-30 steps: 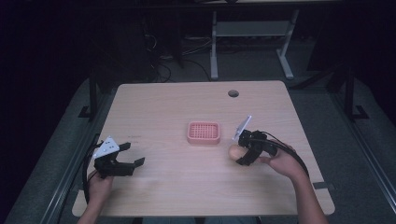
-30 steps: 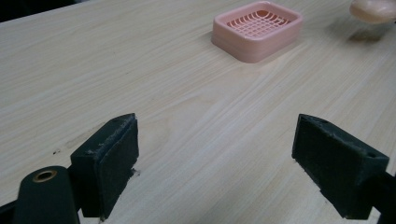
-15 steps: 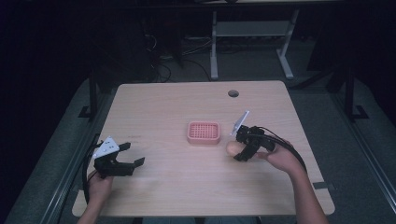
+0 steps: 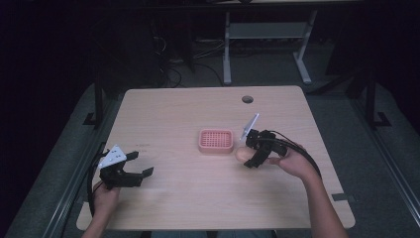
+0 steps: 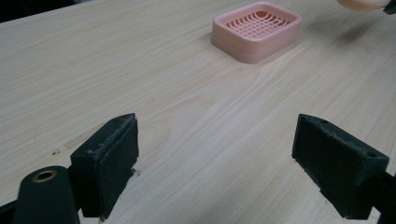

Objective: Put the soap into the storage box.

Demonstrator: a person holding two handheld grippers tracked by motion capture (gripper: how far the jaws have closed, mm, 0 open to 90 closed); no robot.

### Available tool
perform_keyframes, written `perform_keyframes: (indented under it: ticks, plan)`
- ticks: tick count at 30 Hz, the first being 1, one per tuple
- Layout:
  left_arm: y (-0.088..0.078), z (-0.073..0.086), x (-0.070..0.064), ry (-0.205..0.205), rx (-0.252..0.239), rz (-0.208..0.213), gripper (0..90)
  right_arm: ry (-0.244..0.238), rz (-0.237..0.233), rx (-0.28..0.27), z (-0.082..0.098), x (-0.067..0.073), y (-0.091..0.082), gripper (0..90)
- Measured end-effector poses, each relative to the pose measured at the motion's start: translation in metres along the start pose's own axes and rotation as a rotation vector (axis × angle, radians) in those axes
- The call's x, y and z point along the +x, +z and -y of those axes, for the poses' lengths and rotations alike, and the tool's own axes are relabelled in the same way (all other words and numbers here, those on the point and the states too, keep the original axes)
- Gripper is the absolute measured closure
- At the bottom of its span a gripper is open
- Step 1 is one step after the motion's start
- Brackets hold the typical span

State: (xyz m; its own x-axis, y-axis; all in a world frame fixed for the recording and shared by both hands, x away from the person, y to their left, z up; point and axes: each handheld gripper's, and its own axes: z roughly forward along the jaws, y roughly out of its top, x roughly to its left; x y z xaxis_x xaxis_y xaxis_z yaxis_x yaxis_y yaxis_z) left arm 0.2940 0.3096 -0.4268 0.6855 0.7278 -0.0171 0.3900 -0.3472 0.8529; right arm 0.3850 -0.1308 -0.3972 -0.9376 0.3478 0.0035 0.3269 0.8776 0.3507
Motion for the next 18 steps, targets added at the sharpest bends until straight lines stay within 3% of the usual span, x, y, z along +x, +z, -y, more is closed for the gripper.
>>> perform_keyframes:
  ticks: [18]
  plan:
    - [0.0,0.0,0.001,-0.004,-0.004,-0.001,14.3,-0.018,-0.017,-0.009,-0.013,-0.006,0.001,32.0]
